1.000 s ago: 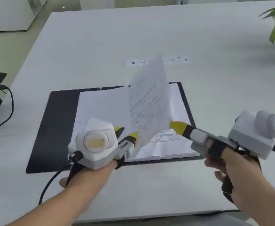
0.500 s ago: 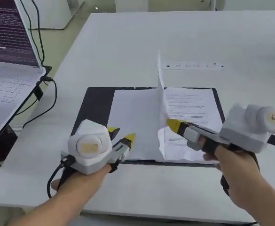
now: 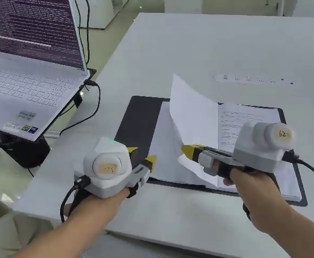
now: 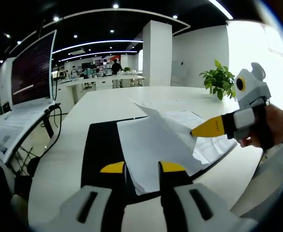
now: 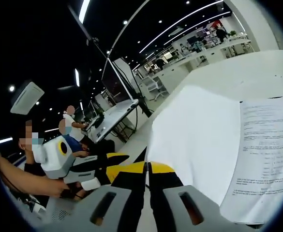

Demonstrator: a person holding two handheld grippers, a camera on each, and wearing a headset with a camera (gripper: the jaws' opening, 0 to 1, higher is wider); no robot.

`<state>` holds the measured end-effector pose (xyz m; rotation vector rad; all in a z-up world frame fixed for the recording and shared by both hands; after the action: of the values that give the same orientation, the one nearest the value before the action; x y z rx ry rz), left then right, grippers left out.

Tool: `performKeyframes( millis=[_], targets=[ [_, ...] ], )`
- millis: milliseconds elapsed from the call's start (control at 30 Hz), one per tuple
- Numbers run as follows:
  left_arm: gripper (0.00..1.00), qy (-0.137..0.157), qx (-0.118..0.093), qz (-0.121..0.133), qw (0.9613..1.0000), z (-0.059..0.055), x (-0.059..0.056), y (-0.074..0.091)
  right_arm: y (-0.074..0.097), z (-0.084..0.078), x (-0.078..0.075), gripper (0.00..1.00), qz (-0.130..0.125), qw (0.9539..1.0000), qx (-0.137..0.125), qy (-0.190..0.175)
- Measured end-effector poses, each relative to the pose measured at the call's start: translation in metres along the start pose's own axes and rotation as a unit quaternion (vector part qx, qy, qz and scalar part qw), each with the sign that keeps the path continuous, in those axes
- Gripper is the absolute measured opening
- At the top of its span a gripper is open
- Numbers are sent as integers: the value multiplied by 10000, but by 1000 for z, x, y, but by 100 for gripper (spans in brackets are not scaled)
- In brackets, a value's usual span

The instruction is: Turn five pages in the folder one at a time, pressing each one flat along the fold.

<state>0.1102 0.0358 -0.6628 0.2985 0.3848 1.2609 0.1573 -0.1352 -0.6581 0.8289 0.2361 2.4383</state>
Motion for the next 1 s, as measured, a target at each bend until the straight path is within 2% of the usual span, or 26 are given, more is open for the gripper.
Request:
performKeyframes(
  millis=[133, 267, 333, 533, 767, 1000],
  targets=[
    [25, -160, 94, -39, 9998, 0, 1, 1, -18, -9, -3, 3, 53, 9996, 281, 20],
    [25, -95, 144, -35, 9998, -1, 5, 0, -31, -18, -5, 5, 101, 9987, 495, 38],
    [25, -128, 200, -3, 9997, -3, 7, 0, -36, -24, -8, 6, 106, 9976, 681, -26],
    [24, -114, 291, 10, 9995, -6, 11, -2, -45, -36, -10, 5, 50, 9963, 855, -10],
    [24, -160, 405, -49, 9990, -10, 7, -9, -45, -42, -13, 6, 12, 9954, 950, -111],
    [24, -249, 672, -224, 9972, -22, -3, -24, -35, -47, -24, 6, -78, 9947, 1002, -196]
  ],
)
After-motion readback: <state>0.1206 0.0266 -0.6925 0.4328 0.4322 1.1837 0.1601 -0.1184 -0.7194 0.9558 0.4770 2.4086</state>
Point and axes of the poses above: the centre of the closed fingertips' face, and the gripper's own axes: y roughly backward along the fingers, x roughly to its left, z roughly out of its top, the point moved 9 cm from there along y, roughly backward along the fingers, and after that the axes turned 4 degrees about y, right-handed, at the moved point
